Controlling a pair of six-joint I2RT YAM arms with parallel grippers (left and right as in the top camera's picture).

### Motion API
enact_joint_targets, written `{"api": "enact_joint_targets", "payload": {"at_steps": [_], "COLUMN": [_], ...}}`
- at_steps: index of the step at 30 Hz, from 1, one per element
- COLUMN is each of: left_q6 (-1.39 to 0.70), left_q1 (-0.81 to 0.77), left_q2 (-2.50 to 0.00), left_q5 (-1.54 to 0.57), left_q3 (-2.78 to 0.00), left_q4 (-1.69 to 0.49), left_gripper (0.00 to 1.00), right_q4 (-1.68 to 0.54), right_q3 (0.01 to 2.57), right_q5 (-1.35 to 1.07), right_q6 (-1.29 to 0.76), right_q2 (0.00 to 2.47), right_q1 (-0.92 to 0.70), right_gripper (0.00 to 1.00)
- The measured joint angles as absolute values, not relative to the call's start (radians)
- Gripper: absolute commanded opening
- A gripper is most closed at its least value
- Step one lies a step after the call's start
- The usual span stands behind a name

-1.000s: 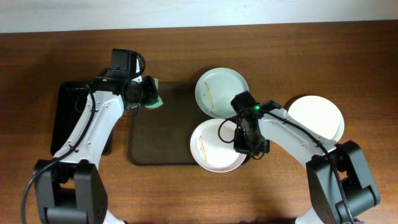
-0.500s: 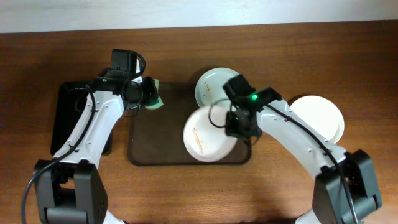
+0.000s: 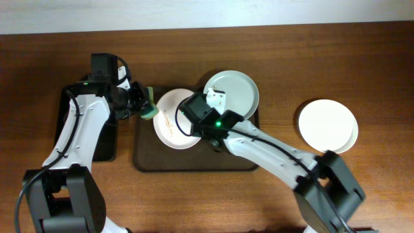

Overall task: Clean dirty plates on tray and stack at the side
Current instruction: 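Slide the bottom plate left toward the sponge with the right gripper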

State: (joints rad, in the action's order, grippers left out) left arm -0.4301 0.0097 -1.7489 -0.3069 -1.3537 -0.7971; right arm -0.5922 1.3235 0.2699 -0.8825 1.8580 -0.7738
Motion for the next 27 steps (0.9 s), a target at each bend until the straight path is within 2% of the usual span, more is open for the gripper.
{"api": "enact_joint_targets", "payload": {"at_steps": [2,3,4,6,7,8,13,15,17,22,27], "left_q6": [-0.43,-0.43,-0.43,-0.43,-0.43,-0.43,-0.43,-0.43,-0.43,-0.43,-0.43], "left_q1": [0.008,0.008,0.008,0.008,0.008,0.008,0.008,0.008,0.008,0.008,0.008], "left_q2": [-1.749,-1.749,-1.749,-1.749,-1.749,-1.749,-1.749,-1.749,-1.749,-1.749,-1.749], "left_q5": [-0.311,-0.312,-0.312,-0.311,-0.31,-0.308,-0.307,-0.307,-0.307,-0.301,-0.299], "left_q3": [-1.354,-1.354,-1.354,-1.354,-1.354,-1.354,-1.354,-1.354,-1.354,-1.354,-1.354], "left_q4": [-0.804,-0.804,-0.804,-0.804,-0.804,-0.804,-0.804,-0.804,-0.804,-0.804,-0.803], "left_gripper": [0.01,0.01,0.01,0.01,0.01,0.01,0.01,0.01,0.01,0.01,0.01], "right_q4": [-0.591,-0.591,-0.591,-0.585,-0.577,-0.577,-0.625,-0.651,-0.649,-0.644,-0.658], "right_q3": [1.324,1.324,1.324,1.324,1.324,1.324,1.361,1.414,1.452,1.468,1.468], "right_q5": [0.261,0.247,0.226,0.176,0.142,0.12,0.07,0.056,0.031,-0.094,-0.164], "right_q6": [-0.9,-0.903,-0.904,-0.879,-0.852,-0.818,-0.672,-0.594,-0.525,-0.36,-0.249], "right_q2": [1.898,1.911,1.918,1.923,1.923,1.923,1.924,1.924,1.924,1.931,1.999], "right_q1": [-0.78,-0.781,-0.781,-0.782,-0.782,-0.783,-0.778,-0.768,-0.743,-0.645,-0.629], "right_gripper": [0.04,0.08,0.19,0.47,0.57,0.62,0.66,0.58,0.54,0.54,0.52]}}
